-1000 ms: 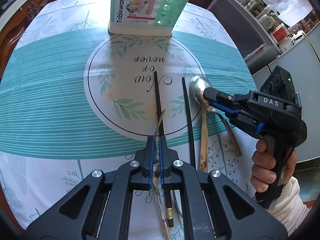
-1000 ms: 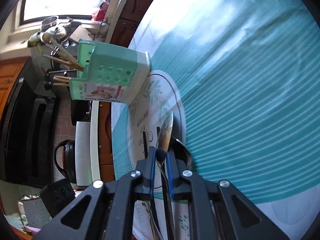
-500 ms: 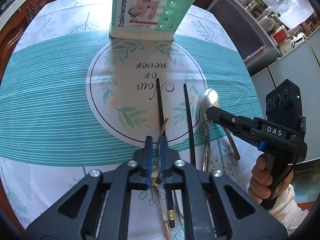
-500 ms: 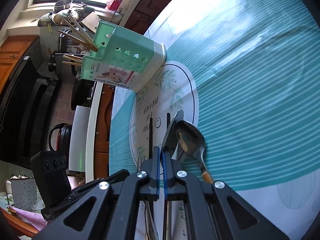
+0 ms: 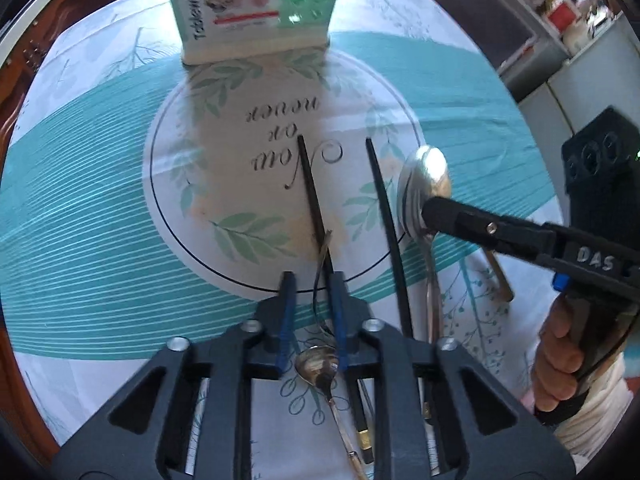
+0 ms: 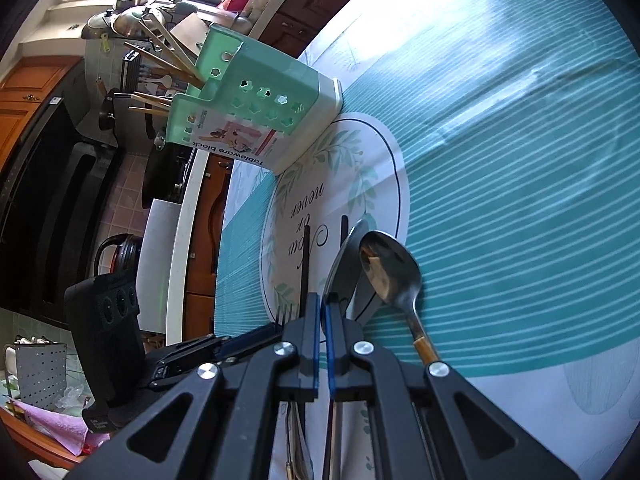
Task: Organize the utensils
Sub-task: 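Lift the held fork and spoon upright over the green holder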
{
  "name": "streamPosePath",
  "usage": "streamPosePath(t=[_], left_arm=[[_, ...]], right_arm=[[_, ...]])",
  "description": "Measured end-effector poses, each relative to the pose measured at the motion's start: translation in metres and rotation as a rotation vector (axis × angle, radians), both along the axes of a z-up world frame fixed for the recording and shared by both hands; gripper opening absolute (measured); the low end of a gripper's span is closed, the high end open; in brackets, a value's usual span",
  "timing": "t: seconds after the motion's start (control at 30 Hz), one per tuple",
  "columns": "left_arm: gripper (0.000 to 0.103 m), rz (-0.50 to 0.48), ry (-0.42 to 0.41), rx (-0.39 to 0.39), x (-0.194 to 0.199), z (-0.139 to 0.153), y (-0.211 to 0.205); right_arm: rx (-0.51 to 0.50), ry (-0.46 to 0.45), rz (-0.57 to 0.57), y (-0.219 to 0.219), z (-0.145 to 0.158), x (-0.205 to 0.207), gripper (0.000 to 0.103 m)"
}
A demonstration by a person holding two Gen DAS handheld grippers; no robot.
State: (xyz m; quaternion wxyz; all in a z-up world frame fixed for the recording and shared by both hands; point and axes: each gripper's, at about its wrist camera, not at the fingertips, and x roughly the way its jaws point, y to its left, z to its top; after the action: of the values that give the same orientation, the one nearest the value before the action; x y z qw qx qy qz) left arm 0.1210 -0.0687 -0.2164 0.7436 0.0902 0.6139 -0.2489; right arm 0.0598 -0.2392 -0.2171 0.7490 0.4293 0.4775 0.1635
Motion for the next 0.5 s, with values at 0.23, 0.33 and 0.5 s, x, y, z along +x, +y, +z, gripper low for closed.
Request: streamPosePath(t=[0.23,0.33,0.5], left_arm=[[0.0,0.011,-0.069,-0.029,-0.004,0.015,0.006],[0.0,0.016,-0.195,-0.042,-0.012,0.04,0.011],[0.0,0.043,-0.427,-0.067,-0.021,0.091,0.014]], right_arm=[[-0.05,-0.058,0.035,0.01,0.016,-0.003,0.002],[-0.11,-0.123,0.043,0.016,0.036,-0.007,0.002],[-0.233,-0.264,0.041,0.025,0.078,-0.012,0.002]])
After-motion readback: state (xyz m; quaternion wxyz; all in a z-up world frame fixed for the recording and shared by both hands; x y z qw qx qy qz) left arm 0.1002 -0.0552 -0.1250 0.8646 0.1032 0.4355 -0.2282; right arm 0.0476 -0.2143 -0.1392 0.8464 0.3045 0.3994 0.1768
